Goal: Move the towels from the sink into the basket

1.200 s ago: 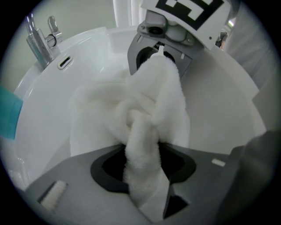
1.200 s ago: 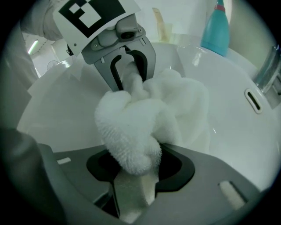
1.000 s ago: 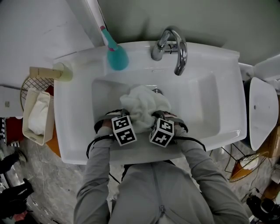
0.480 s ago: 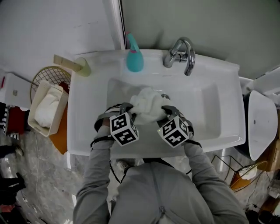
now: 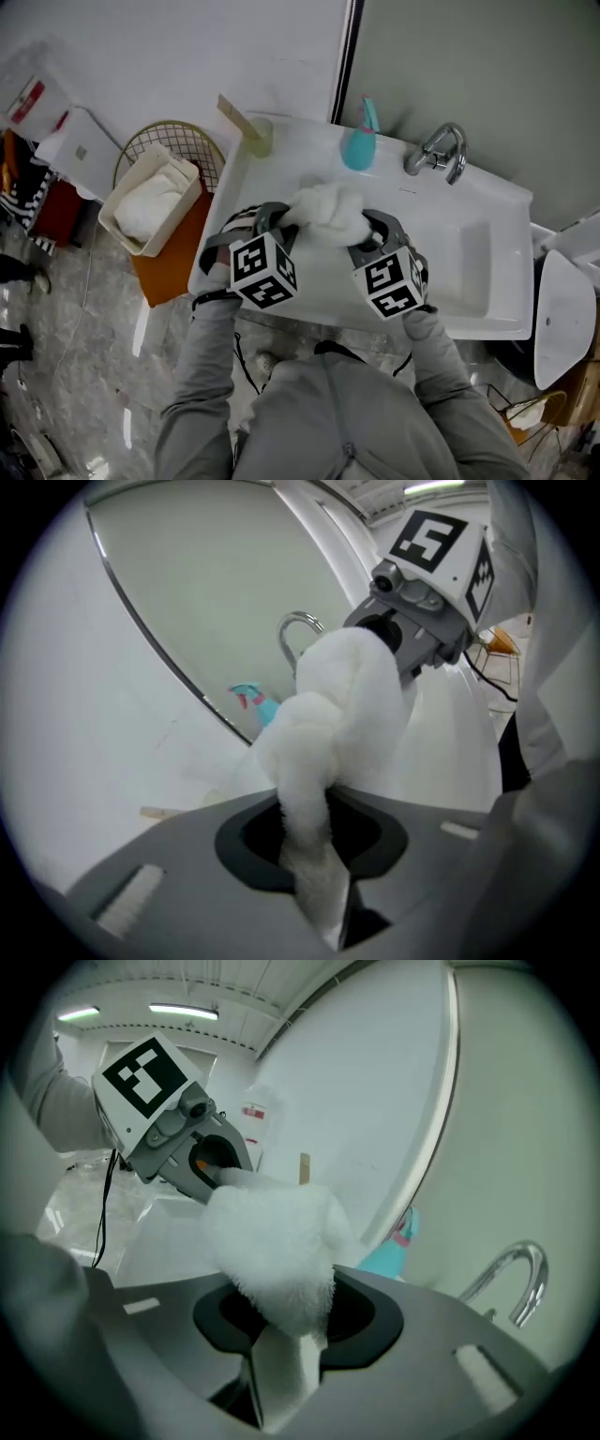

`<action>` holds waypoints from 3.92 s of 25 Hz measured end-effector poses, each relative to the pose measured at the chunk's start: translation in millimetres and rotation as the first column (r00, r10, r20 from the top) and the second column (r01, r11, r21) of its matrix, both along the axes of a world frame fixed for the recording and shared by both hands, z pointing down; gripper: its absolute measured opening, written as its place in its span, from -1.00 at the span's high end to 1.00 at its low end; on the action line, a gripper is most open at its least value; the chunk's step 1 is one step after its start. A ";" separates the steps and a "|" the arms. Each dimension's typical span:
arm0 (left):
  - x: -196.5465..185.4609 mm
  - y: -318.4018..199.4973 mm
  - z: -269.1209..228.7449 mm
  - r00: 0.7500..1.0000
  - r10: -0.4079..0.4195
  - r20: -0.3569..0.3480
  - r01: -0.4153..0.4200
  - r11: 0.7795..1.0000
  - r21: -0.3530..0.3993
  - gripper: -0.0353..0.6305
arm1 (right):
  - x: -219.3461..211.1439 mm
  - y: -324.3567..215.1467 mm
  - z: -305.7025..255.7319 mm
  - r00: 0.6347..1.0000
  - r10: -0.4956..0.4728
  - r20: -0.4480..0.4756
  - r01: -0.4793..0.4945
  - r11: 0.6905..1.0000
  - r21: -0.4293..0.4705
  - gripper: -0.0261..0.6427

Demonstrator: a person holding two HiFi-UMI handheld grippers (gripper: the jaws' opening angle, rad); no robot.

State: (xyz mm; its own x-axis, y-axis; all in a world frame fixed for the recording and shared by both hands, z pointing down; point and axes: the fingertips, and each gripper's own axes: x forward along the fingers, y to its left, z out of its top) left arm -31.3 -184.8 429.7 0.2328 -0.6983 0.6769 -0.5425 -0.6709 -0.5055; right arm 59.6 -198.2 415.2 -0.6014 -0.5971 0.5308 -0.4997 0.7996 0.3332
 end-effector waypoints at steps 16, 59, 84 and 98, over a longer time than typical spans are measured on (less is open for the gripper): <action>-228.7 124.8 -154.9 0.942 -0.333 0.034 0.298 0.881 0.367 0.48 | -235.5 102.8 -156.6 0.944 -0.289 0.162 0.222 0.915 0.336 0.53; -565.3 27.7 191.8 0.724 -0.686 -0.074 0.623 0.696 -0.356 0.03 | -596.5 -51.5 219.4 0.730 -0.649 -0.215 0.542 0.741 -0.396 0.18; -563.0 75.8 123.5 0.648 -0.745 -0.157 0.706 0.665 -0.242 -0.11 | -574.3 -30.4 148.2 0.817 -0.559 -0.137 0.497 0.805 -0.324 -0.06; -548.2 117.0 34.0 0.559 -0.773 -0.298 0.801 0.597 -0.046 -0.11 | -543.2 -1.6 54.1 0.906 -0.407 0.114 0.423 0.879 -0.220 -0.06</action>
State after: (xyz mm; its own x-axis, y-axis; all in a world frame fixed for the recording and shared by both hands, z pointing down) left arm -579.5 -67.9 463.7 -0.2842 -0.7411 0.6083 -0.9489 0.1267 -0.2889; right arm -483.6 -199.8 469.4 -0.8033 -0.1486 0.5768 -0.1182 0.9889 0.0901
